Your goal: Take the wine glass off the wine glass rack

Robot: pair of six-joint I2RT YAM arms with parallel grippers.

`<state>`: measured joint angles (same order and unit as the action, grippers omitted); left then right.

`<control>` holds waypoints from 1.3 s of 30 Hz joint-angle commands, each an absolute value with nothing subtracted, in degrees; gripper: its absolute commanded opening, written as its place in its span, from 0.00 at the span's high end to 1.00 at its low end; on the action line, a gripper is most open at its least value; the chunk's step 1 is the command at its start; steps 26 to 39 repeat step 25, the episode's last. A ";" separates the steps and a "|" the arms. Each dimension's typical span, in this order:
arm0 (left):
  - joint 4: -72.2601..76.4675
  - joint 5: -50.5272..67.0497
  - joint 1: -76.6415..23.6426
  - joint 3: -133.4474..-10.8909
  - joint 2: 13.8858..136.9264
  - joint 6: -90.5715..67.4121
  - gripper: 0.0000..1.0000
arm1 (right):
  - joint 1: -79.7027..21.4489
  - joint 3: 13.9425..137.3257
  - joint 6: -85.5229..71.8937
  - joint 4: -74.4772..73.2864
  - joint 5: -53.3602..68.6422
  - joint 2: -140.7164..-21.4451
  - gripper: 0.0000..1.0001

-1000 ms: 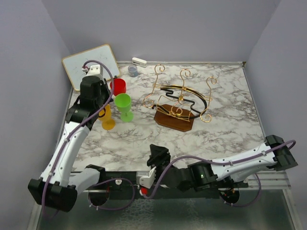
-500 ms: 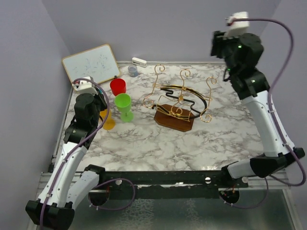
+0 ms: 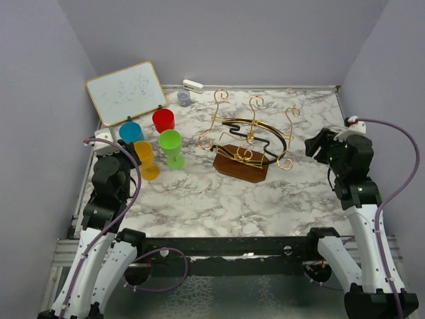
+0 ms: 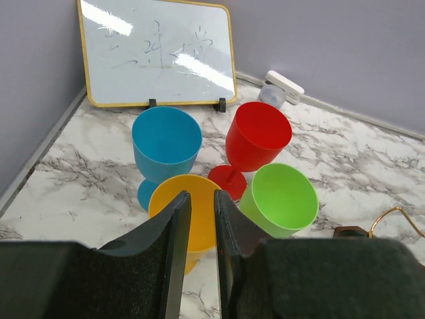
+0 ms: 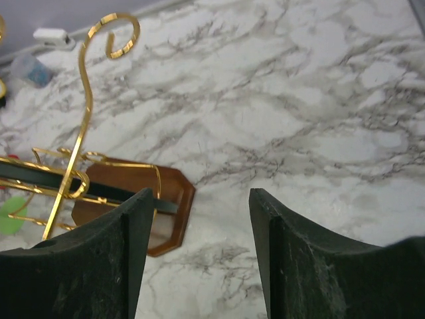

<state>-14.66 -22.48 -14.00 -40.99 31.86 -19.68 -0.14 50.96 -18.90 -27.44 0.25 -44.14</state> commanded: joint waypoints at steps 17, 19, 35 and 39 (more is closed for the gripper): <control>-15.63 -19.08 -13.97 -40.69 32.85 -20.99 0.76 | -0.24 38.40 -25.36 -26.54 -1.78 -30.36 0.41; -15.66 -18.76 -13.97 -40.78 33.15 -21.01 0.76 | -0.26 38.64 -25.08 -26.72 -2.19 -31.26 0.48; -15.66 -18.46 -13.97 -40.78 33.46 -20.95 0.76 | -0.22 38.39 -24.78 -26.29 -4.52 -31.47 0.51; -15.66 -18.46 -13.97 -40.78 33.46 -20.95 0.76 | -0.22 38.39 -24.78 -26.29 -4.52 -31.47 0.51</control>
